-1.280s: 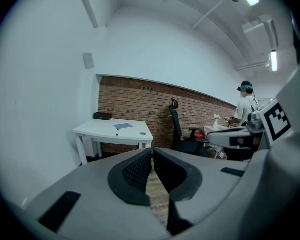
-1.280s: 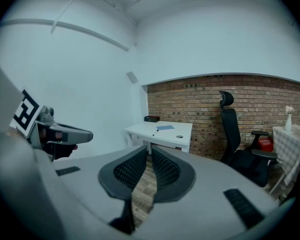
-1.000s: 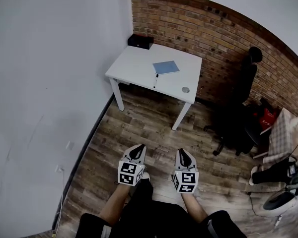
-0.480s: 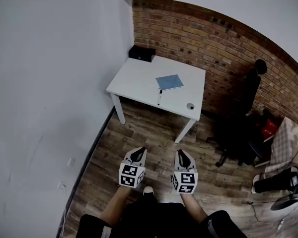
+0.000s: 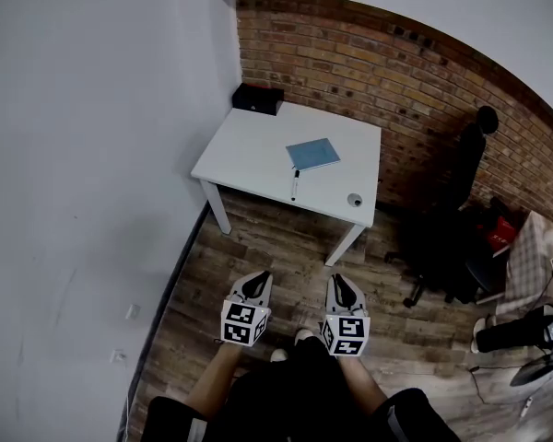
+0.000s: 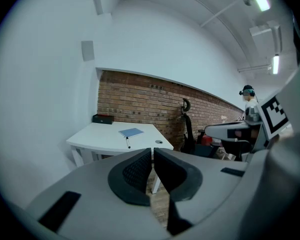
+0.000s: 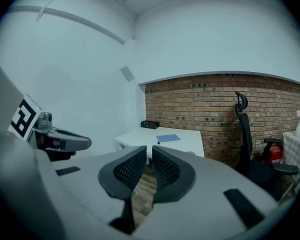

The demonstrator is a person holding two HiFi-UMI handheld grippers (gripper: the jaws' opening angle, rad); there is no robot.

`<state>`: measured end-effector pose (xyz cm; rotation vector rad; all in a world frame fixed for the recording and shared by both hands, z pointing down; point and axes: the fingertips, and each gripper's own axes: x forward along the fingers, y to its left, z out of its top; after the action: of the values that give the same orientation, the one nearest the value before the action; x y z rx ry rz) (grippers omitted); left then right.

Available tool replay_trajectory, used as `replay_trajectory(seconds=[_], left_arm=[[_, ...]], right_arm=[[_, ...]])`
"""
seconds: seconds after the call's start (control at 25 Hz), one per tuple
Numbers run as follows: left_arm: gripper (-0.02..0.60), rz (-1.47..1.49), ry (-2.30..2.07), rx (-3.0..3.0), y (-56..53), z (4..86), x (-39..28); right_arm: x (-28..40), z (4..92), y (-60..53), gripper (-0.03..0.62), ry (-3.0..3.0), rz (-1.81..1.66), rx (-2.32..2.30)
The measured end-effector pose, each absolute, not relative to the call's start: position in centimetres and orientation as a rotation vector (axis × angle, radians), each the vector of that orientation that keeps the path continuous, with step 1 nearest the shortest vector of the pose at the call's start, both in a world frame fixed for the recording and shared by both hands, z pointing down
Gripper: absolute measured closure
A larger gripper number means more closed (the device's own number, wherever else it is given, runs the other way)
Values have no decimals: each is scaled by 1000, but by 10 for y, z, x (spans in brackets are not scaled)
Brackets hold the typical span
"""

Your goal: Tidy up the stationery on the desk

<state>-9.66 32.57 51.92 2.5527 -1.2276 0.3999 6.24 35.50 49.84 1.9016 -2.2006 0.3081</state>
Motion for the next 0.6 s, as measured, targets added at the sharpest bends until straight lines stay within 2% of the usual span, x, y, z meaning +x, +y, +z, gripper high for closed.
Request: replay_trajectory(seconds=[0.6], left_arm=[[555, 447, -1194, 2593, 254, 531, -71]], right_arm=[[83, 506, 275, 568, -2218, 313, 1951]])
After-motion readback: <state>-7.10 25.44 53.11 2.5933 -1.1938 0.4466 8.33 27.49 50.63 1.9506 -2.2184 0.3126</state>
